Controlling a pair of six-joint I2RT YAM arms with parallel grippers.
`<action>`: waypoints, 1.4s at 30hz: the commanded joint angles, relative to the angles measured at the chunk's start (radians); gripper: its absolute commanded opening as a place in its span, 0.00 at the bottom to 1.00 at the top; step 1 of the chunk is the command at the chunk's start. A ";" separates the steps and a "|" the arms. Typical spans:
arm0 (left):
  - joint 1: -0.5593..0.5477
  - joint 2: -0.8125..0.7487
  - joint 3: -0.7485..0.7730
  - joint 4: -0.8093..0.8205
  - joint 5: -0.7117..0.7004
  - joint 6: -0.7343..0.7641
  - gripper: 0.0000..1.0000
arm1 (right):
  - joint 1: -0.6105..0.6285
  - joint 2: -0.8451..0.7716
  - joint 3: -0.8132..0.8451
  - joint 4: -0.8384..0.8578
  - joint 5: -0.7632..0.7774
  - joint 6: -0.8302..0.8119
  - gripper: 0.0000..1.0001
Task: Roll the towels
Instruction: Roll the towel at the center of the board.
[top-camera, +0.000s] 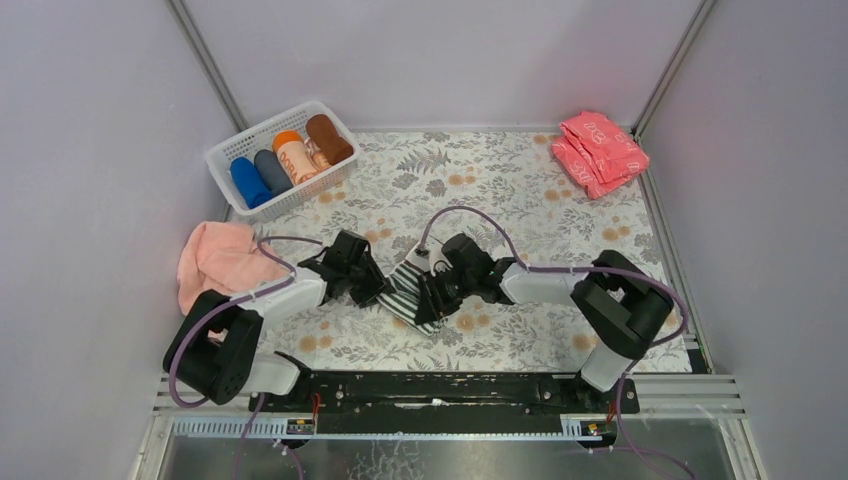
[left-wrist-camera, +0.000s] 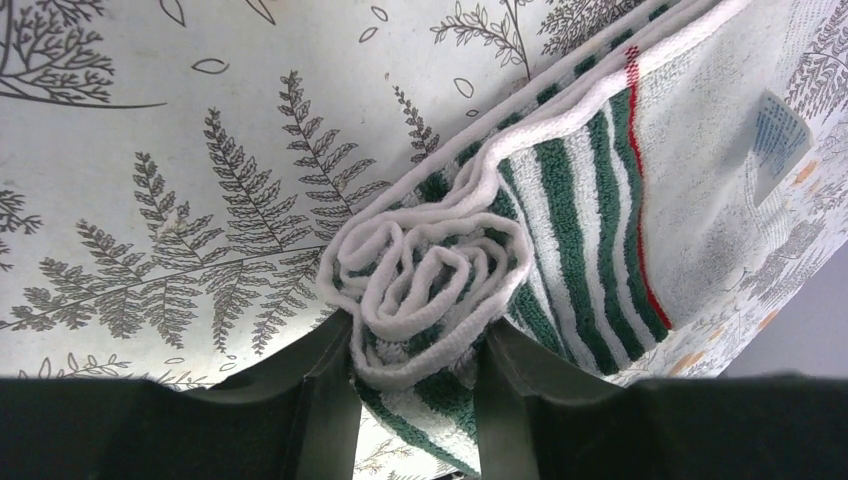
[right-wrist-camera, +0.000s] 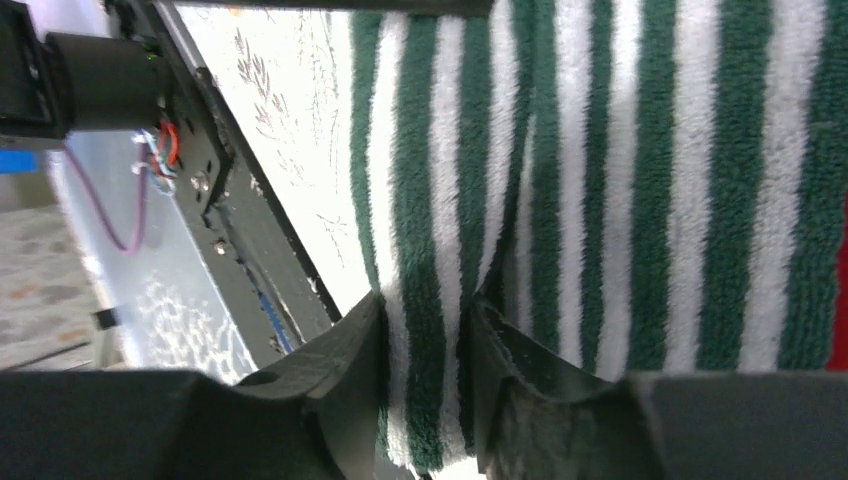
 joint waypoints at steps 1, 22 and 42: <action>-0.003 0.033 0.003 -0.022 -0.059 0.052 0.34 | 0.109 -0.123 0.074 -0.290 0.282 -0.112 0.46; -0.020 0.056 0.057 -0.095 -0.059 0.073 0.30 | 0.598 -0.070 0.266 -0.402 1.207 -0.416 0.70; -0.021 0.067 0.091 -0.152 -0.106 0.106 0.31 | 0.554 0.109 0.181 -0.484 1.141 -0.309 0.57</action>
